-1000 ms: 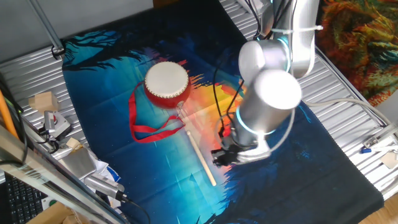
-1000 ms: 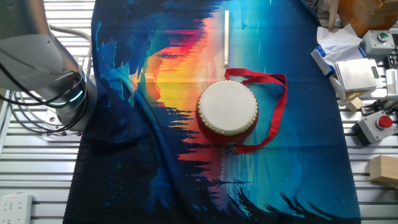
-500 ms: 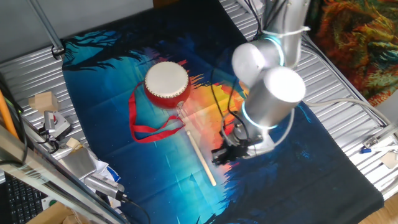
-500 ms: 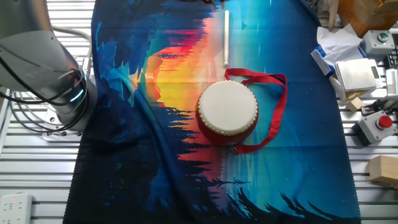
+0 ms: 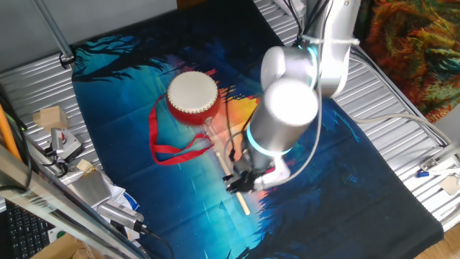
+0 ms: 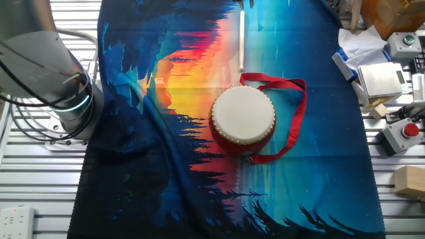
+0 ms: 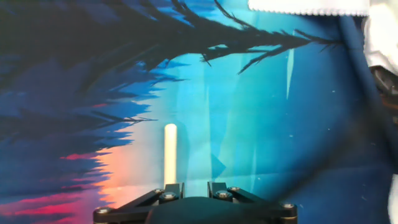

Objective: Play the drum

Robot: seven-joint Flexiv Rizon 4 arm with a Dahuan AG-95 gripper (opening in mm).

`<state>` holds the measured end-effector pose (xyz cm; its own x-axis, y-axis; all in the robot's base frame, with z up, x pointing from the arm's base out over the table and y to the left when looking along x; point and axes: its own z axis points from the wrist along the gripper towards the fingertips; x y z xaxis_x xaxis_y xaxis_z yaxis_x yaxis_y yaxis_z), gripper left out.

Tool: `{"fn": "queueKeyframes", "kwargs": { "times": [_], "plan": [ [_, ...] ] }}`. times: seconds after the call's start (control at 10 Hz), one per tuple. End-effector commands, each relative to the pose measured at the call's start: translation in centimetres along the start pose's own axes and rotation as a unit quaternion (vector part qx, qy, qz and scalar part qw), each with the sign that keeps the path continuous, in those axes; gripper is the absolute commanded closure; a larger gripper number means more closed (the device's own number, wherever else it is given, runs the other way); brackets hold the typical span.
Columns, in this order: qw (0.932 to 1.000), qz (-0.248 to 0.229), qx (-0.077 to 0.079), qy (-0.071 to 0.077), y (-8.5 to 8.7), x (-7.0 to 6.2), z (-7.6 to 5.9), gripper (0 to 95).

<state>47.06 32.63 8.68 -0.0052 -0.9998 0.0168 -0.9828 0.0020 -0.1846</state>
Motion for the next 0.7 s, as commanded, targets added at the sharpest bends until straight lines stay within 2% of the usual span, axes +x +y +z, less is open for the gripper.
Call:
{"fn": "queueKeyframes", "kwargs": {
  "times": [0.1,0.4,0.7],
  "plan": [
    [0.9999,0.001,0.01,-0.008,-0.1,0.5,1.2,76.0],
    [0.9999,-0.005,0.009,-0.01,-0.1,0.6,2.4,76.0],
    [0.9999,-0.004,0.007,-0.009,-0.1,0.7,3.0,76.0]
  ]
}}
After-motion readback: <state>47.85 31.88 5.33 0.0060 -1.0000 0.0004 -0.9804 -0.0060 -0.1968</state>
